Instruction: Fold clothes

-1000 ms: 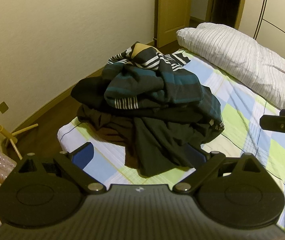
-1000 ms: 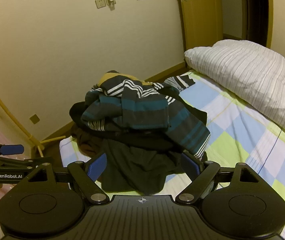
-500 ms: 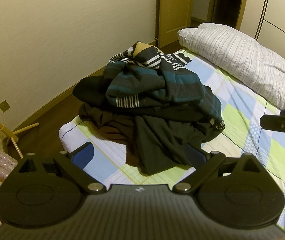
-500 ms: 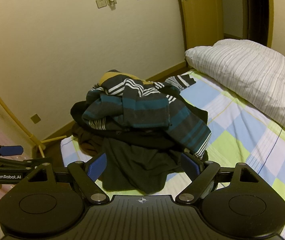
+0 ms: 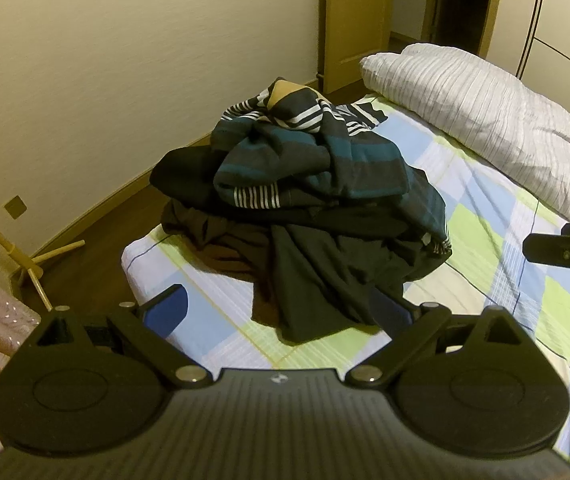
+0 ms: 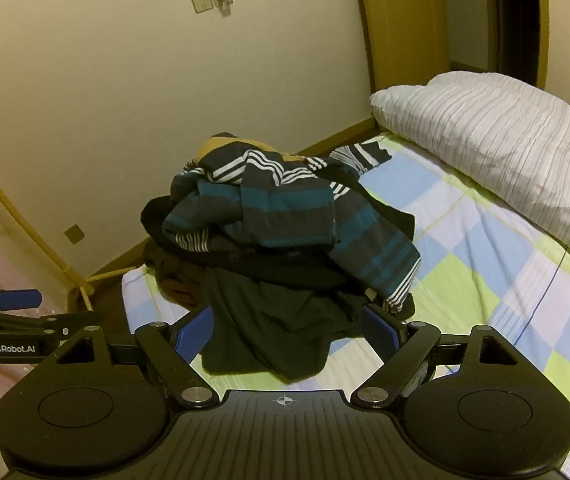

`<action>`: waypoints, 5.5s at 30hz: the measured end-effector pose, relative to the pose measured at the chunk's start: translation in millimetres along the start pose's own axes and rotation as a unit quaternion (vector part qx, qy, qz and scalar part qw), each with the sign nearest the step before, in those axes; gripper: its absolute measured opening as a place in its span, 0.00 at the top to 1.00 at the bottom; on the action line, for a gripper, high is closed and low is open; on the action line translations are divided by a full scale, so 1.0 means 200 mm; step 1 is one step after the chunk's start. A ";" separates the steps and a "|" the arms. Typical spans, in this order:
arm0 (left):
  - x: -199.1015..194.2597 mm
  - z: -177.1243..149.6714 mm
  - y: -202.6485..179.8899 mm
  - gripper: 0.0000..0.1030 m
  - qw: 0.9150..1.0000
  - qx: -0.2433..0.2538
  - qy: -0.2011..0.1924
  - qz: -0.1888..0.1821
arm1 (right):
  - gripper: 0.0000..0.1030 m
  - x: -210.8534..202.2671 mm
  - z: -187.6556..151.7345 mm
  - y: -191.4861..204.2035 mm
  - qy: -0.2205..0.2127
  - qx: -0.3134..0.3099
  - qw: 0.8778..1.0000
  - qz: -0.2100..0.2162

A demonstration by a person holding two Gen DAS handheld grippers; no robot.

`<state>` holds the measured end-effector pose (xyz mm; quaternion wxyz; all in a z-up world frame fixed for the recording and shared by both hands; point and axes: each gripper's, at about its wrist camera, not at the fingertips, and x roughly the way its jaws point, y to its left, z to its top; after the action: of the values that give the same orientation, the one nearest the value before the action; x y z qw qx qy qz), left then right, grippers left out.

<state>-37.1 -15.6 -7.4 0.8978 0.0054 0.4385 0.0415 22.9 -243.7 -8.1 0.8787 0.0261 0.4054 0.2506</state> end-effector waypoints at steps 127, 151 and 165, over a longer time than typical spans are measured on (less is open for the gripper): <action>0.41 -0.96 -3.03 0.36 0.713 0.605 0.062 -0.348 | 0.94 -1.72 -2.55 -1.88 0.027 0.342 0.868 -0.358; 0.28 -0.70 -3.33 0.53 0.668 0.624 -0.010 -0.405 | 0.15 -1.23 -2.22 -1.75 -0.005 0.158 0.960 -0.231; 0.59 -0.80 -2.84 0.39 0.728 0.546 0.098 -0.403 | 0.86 -1.26 -2.20 -2.03 -0.017 0.324 0.911 -0.254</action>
<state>-52.0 -576.8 -224.3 0.6243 0.3137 0.4318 -0.5704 -264.3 -783.3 -228.0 0.8627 0.2097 0.4427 -0.1261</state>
